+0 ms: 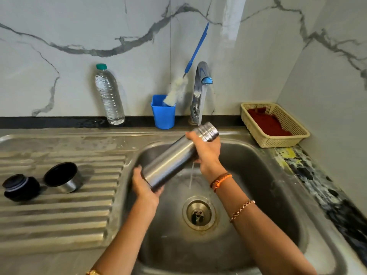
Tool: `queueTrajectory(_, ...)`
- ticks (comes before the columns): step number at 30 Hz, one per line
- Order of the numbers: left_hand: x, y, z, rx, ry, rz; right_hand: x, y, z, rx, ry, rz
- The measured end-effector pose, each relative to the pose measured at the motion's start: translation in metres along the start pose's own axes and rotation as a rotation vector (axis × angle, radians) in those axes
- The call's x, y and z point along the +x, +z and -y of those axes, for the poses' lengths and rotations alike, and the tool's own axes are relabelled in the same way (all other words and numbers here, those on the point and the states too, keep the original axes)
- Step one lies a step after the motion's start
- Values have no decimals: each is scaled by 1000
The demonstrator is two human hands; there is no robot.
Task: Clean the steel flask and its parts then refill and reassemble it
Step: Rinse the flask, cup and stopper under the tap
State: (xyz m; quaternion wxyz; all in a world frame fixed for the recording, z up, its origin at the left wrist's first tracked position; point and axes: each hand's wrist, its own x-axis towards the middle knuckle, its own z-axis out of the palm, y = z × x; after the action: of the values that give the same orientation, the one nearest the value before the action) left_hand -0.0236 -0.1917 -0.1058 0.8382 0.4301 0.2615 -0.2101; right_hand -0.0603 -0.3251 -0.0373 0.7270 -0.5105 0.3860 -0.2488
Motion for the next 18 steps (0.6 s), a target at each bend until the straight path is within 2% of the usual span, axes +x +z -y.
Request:
queueTrajectory(2,0,-6,15,-30,-247,85,0,7,0,-315,-218,26)
queueTrajectory(5,0,-4,29,-30,-336,84,4,8,-7,-499,-393,40)
queueTrajectory(12,15,29,35,-5,-460,121,19,9,19,-506,-519,114)
queueTrajectory(15,22,34,35,113,-563,189,28,5,45,-251,-408,342)
queueTrajectory(18,30,35,27,174,-627,185,42,5,58,-268,-361,593)
